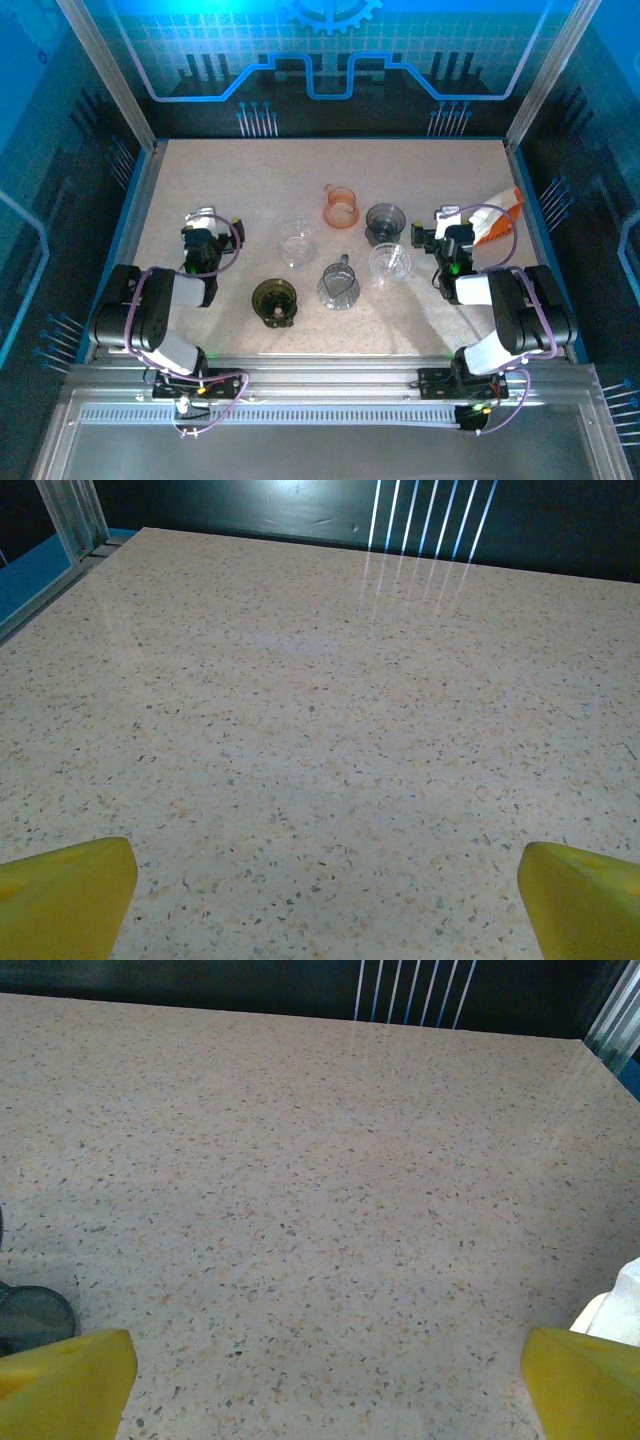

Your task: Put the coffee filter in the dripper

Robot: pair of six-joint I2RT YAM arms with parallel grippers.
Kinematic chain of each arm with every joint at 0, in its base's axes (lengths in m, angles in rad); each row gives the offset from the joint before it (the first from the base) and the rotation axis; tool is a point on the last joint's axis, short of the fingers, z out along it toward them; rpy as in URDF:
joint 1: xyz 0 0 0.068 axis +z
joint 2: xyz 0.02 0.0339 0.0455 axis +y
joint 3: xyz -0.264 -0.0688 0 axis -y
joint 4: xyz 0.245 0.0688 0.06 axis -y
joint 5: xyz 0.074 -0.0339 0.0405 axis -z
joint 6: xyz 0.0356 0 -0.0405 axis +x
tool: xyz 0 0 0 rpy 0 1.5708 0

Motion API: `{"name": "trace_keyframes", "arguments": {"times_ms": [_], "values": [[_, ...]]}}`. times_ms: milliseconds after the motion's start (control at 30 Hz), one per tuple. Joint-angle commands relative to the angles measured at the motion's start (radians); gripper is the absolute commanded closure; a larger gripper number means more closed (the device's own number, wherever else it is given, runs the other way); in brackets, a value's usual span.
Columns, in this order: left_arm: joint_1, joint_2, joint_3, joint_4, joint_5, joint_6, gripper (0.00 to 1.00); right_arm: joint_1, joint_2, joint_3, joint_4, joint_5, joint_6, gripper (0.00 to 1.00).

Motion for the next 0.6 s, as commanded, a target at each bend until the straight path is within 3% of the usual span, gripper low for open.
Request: {"name": "trace_keyframes", "arguments": {"times_ms": [0,167,367,567], "values": [[-0.004,0.004,0.018,-0.005,0.009,0.018,0.01,-0.012,0.003,0.000,0.046,-0.025,0.004,0.00],[-0.004,-0.011,-0.011,0.033,-0.054,-0.006,0.01,-0.016,-0.030,-0.005,0.024,0.002,0.022,0.00],[-0.006,-0.017,-0.056,0.118,-0.049,-0.002,0.01,-0.014,-0.021,0.013,0.002,0.005,0.016,0.00],[-0.006,-0.064,-0.007,-0.007,-0.018,0.011,0.01,-0.025,-0.044,0.033,-0.054,-0.045,0.010,0.00]]}}
